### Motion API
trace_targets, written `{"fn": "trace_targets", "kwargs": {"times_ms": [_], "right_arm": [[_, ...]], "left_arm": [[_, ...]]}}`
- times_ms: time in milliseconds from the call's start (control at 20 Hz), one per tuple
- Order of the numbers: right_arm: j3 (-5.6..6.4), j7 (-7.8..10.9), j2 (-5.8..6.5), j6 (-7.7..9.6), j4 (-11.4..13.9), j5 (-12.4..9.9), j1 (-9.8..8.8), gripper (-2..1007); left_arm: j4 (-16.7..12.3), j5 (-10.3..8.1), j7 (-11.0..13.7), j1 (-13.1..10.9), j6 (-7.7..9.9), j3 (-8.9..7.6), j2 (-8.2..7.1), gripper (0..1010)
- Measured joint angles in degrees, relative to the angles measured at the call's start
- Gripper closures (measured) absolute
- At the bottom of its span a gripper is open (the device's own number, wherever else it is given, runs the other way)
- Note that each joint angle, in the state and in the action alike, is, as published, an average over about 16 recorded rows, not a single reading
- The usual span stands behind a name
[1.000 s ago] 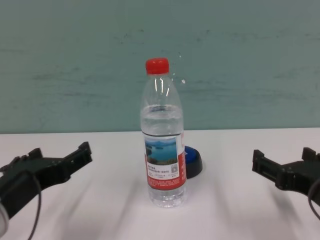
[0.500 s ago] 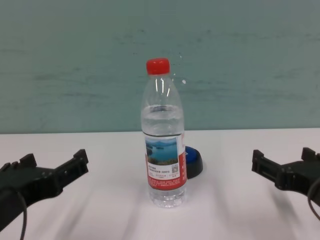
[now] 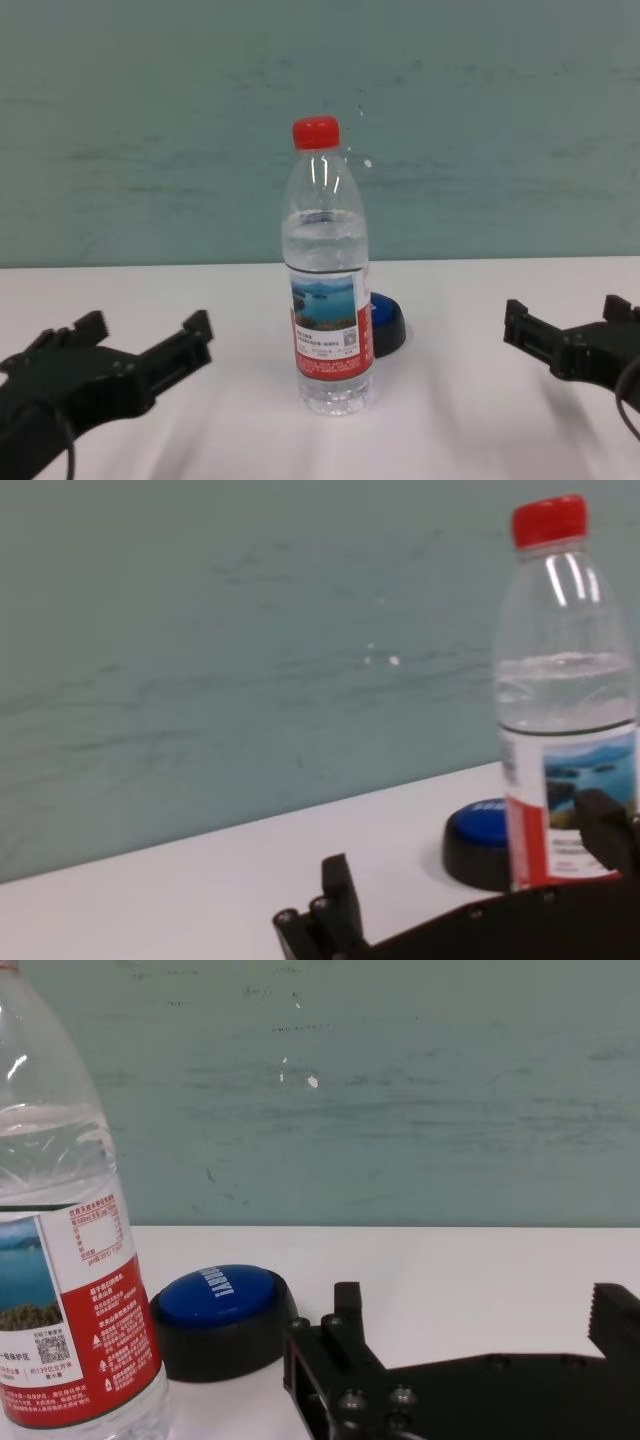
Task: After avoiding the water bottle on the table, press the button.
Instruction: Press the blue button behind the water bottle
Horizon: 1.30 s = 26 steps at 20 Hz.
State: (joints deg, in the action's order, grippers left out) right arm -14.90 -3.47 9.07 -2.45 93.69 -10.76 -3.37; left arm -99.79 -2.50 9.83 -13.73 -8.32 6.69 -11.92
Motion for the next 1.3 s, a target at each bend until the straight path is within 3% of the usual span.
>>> {"fn": "trace_targets", "kwargs": {"times_ms": [550, 1300], "right_arm": [[0.00, 0.00, 0.00, 0.00, 0.00, 0.00, 0.00, 1], [0.00, 0.00, 0.00, 0.00, 0.00, 0.00, 0.00, 1]], "left_arm": [[-1.34, 0.81, 0.98, -0.74, -0.03, 1.36, -0.50, 0], [-1.43, 1.03, 0.97, -0.83, 0.01, 1.86, -0.56, 0]]}}
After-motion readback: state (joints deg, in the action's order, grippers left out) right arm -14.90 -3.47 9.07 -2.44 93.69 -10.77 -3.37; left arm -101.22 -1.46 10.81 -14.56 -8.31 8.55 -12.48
